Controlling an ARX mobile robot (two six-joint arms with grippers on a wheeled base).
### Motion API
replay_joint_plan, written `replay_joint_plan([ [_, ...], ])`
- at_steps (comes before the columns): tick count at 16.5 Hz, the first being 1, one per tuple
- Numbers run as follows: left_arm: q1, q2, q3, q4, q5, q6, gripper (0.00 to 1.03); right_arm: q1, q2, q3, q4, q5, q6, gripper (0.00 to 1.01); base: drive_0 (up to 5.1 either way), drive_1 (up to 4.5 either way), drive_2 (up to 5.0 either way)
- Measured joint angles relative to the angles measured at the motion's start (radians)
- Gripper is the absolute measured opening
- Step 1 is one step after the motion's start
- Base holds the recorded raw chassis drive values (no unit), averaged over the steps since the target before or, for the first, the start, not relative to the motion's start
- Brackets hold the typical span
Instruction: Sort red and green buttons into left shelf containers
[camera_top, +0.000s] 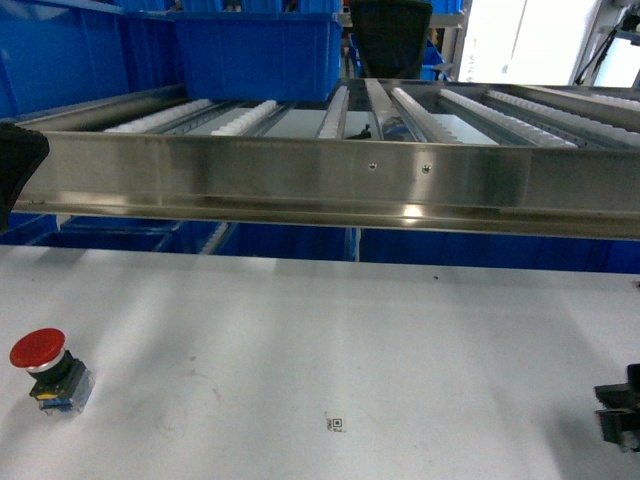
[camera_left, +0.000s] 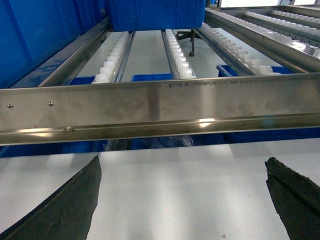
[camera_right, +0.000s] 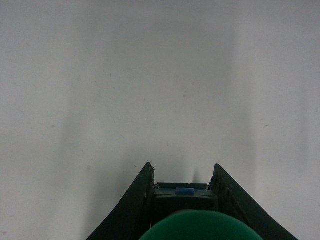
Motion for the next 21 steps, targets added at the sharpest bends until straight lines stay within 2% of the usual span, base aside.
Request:
replay_joint_plan([
  [1,0.000,0.000,0.000,0.000,0.000,0.000,0.98,-0.011,-0.092,-0.043,0.045,0.002,-0.004,0.29,0.0,0.00,0.0],
  [3,0.000,0.000,0.000,0.000,0.000,0.000,0.98,-0.047,-0.335,-0.150,0.061,-0.019,-0.007,0.29,0.0,0.00,0.0],
  [5,0.000,0.000,0.000,0.000,0.000,0.000,0.98,-0.084,-0.604,-0.292,-0.031,-0.055,-0.008,0.29,0.0,0.00,0.0],
  [7,0.000,0.000,0.000,0.000,0.000,0.000,0.98,-0.093,-0.821,-0.379,-0.144,-0.064,-0.009,0.29,0.0,0.00,0.0],
  [8,0.000,0.000,0.000,0.000,0.000,0.000,0.98,-0.093,-0.879,-0.389,-0.143,-0.068,-0.009,0.29,0.0,0.00,0.0],
  [9,-0.014,0.000,0.000,-0.005,-0.025,0.000,0.98,-0.093,-0.895,-0.378,-0.127,-0.068,-0.009,0.29,0.0,0.00,0.0],
  [10,-0.028,0.023,-0.005,0.006,-0.076,-0.003,0.98,-0.093,-0.890,-0.374,-0.135,-0.068,-0.009,0.29,0.0,0.00,0.0],
  [11,-0.037,0.102,-0.005,0.019,-0.160,-0.014,0.98,-0.093,-0.886,-0.375,-0.137,-0.068,-0.009,0.29,0.0,0.00,0.0],
  [12,-0.056,0.247,0.023,0.047,-0.231,-0.057,0.98,-0.093,-0.886,-0.375,-0.135,-0.068,-0.009,0.29,0.0,0.00,0.0],
  [13,-0.071,0.348,0.063,0.049,-0.257,-0.091,0.98,-0.093,-0.886,-0.375,-0.135,-0.068,-0.009,0.29,0.0,0.00,0.0],
  [14,-0.075,0.370,0.068,0.043,-0.262,-0.102,0.98,-0.093,-0.886,-0.375,-0.135,-0.068,-0.009,0.29,0.0,0.00,0.0],
  [21,-0.074,0.430,0.081,0.065,-0.293,-0.108,0.98,-0.093,-0.886,-0.375,-0.135,-0.068,-0.009,0.29,0.0,0.00,0.0],
])
